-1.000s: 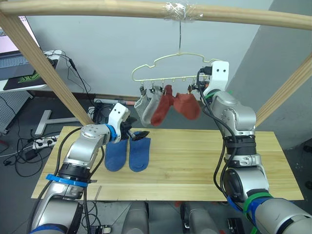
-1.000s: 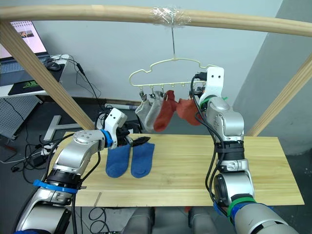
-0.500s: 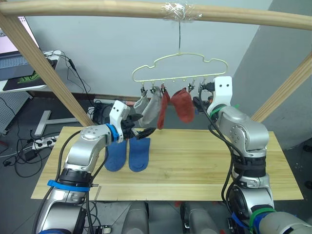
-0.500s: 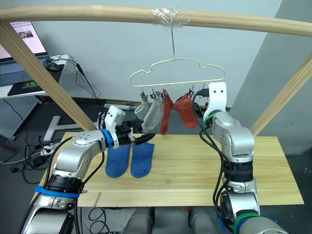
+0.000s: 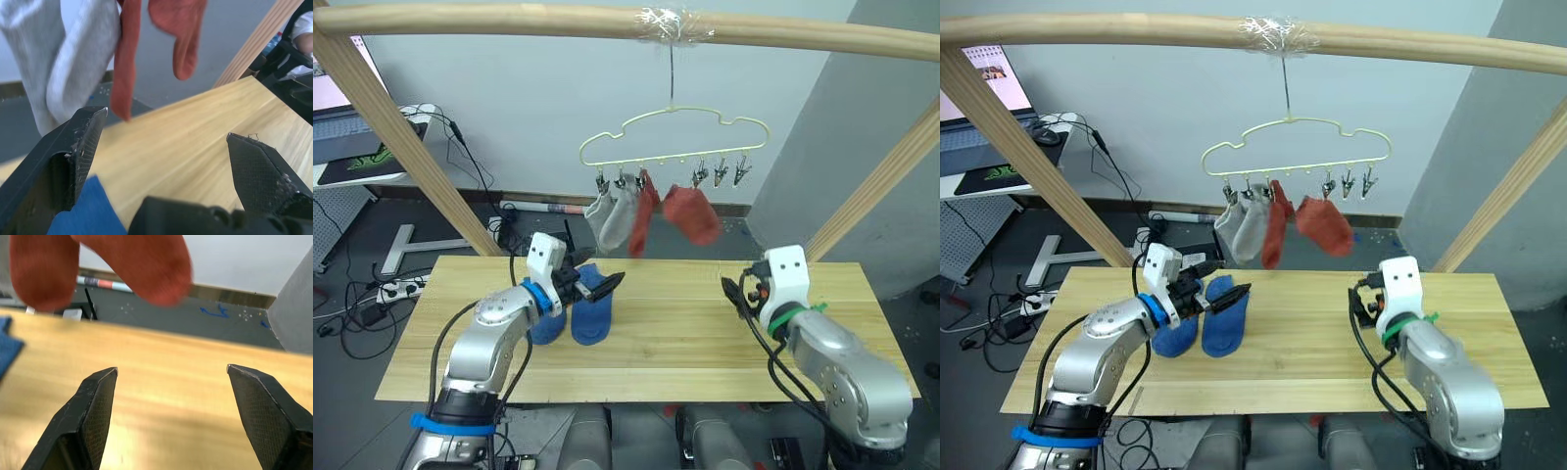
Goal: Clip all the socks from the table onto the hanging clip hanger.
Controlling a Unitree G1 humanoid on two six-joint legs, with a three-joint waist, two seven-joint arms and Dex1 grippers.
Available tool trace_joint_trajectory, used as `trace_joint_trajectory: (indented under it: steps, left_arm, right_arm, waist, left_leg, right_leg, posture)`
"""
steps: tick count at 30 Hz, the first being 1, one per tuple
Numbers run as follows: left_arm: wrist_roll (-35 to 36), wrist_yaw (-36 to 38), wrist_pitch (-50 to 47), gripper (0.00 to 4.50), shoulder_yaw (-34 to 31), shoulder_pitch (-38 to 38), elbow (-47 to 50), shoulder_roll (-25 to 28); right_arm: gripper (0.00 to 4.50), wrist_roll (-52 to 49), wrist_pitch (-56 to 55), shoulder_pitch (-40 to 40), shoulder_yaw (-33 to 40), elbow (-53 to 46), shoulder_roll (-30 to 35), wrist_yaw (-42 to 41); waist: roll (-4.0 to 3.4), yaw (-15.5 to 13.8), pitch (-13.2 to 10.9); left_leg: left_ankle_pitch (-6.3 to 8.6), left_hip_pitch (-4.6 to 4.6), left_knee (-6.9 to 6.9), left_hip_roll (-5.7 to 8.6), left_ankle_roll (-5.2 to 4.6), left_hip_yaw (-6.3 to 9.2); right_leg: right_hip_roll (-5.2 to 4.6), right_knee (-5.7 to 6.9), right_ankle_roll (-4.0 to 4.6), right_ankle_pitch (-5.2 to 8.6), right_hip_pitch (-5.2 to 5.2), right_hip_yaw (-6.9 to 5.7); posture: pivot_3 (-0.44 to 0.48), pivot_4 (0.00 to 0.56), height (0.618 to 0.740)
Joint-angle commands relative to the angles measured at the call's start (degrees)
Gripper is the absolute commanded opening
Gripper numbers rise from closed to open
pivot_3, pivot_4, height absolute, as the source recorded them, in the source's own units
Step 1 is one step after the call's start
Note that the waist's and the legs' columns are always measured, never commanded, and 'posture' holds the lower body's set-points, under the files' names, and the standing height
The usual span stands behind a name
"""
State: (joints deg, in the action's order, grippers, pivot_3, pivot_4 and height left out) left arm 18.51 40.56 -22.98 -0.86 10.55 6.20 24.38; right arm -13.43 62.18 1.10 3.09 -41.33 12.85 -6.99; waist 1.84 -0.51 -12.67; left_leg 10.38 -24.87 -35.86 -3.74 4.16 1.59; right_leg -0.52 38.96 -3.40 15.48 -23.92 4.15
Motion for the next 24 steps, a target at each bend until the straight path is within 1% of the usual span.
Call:
trace_joint_trajectory:
  steps: [1,6,7,8,13,24]
  left_arm:
    - [0.77,-1.70,3.06,4.50,-1.94,-3.50,3.22,-1.28]
    - [1.30,-2.36,4.99,4.50,-3.00,-8.23,4.48,-2.06]
    - [1.28,-2.79,5.23,4.50,-3.23,-8.91,4.43,-2.23]
    - [1.17,-3.22,5.39,4.50,-3.39,-9.56,4.35,-2.29]
    - [1.20,-4.37,6.87,4.50,-4.00,-11.40,4.33,-2.79]
    - [0.95,-5.65,6.52,4.50,-3.62,-10.89,4.52,-2.95]
  right_arm:
    - [3.73,1.03,-8.67,-5.72,-0.93,-2.24,0.47,-1.19]
    - [3.73,1.89,-17.20,-11.73,-1.40,-1.15,-0.76,-1.30]
    - [3.73,2.07,-18.50,-12.58,-1.66,-0.96,-0.69,-1.44]
    - [3.73,2.06,-19.39,-13.26,-1.86,-0.94,-0.78,-1.46]
    - [3.73,1.32,-20.57,-15.61,-2.09,-0.82,-1.34,-1.28]
    - [3.73,0.32,-19.89,-15.74,-1.41,-1.06,-1.35,-1.27]
  waist:
    - [0.01,0.13,0.02]
    - [0.02,0.54,0.03]
    - [0.03,0.55,0.04]
    - [0.03,0.55,0.04]
    - [0.00,0.49,0.41]
    - [0.01,0.46,0.75]
  left_leg:
    - [-0.01,0.00,0.00,0.00,-0.02,0.00]
    - [-0.01,0.08,-0.01,-0.01,-0.02,0.00]
    - [-0.01,0.09,-0.02,-0.01,-0.02,0.01]
    - [-0.01,0.10,-0.03,-0.01,-0.02,0.01]
    - [-0.02,0.11,-0.05,-0.01,-0.03,0.00]
    - [-0.02,0.11,-0.05,0.00,-0.03,0.00]
  right_leg:
    - [0.00,0.00,-0.07,0.04,0.01,0.00]
    - [-0.01,-0.01,0.04,0.13,0.10,0.00]
    - [-0.01,-0.01,0.28,0.26,0.11,0.00]
    - [-0.02,-0.01,0.30,0.27,0.14,0.00]
    - [-0.05,-0.04,0.37,0.31,0.16,-0.01]
    - [-0.05,-0.04,0.40,0.32,0.16,-0.01]
  posture:
    - [0.082,0.173,0.740]
    - [0.093,0.172,0.740]
    - [0.095,0.170,0.740]
    - [0.096,0.170,0.740]
    - [0.107,0.164,0.740]
    - [0.103,0.169,0.740]
